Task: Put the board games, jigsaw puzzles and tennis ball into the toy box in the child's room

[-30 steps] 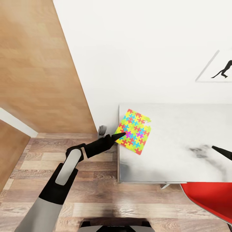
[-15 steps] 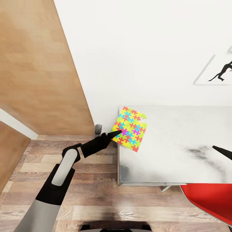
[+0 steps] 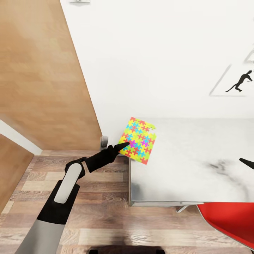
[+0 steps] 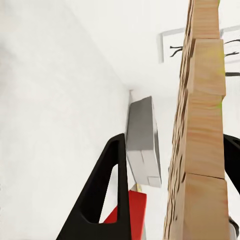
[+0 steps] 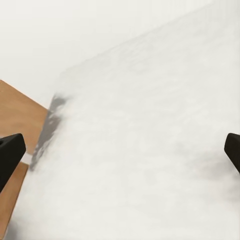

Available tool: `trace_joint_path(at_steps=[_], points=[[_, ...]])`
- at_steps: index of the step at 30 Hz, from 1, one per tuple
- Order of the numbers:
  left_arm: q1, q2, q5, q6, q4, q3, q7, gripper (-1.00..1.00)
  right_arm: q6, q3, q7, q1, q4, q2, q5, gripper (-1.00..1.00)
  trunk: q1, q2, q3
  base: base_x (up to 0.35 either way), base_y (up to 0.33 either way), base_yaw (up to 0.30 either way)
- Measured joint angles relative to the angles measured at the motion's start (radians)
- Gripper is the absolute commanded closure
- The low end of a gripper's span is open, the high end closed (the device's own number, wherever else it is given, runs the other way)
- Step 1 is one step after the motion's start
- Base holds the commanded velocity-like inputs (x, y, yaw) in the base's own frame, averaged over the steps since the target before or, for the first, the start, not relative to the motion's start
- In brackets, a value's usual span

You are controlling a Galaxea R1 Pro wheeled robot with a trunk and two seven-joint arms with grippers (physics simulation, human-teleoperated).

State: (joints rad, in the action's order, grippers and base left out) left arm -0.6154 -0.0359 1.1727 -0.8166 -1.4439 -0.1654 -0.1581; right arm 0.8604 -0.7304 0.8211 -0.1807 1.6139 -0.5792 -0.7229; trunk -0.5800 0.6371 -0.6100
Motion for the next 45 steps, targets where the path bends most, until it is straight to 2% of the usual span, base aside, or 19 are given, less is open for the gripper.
trace_joint_path(at_steps=[9, 45], points=[[0.000, -0.001, -0.013, 0.001, 0.007, -0.006, 0.005, 1.00, 0.001, -0.003, 0.001, 0.000, 0.000, -0.002, 0.000, -1.00, 0.000, 0.000, 0.015, 0.000, 0.000, 0.000], [0.018, -0.001, -0.014, 0.013, 0.001, -0.010, -0.001, 1.00, 0.003, -0.014, 0.010, 0.001, 0.000, -0.003, -0.001, -1.00, 0.000, 0.000, 0.074, 0.000, 0.000, 0.000]])
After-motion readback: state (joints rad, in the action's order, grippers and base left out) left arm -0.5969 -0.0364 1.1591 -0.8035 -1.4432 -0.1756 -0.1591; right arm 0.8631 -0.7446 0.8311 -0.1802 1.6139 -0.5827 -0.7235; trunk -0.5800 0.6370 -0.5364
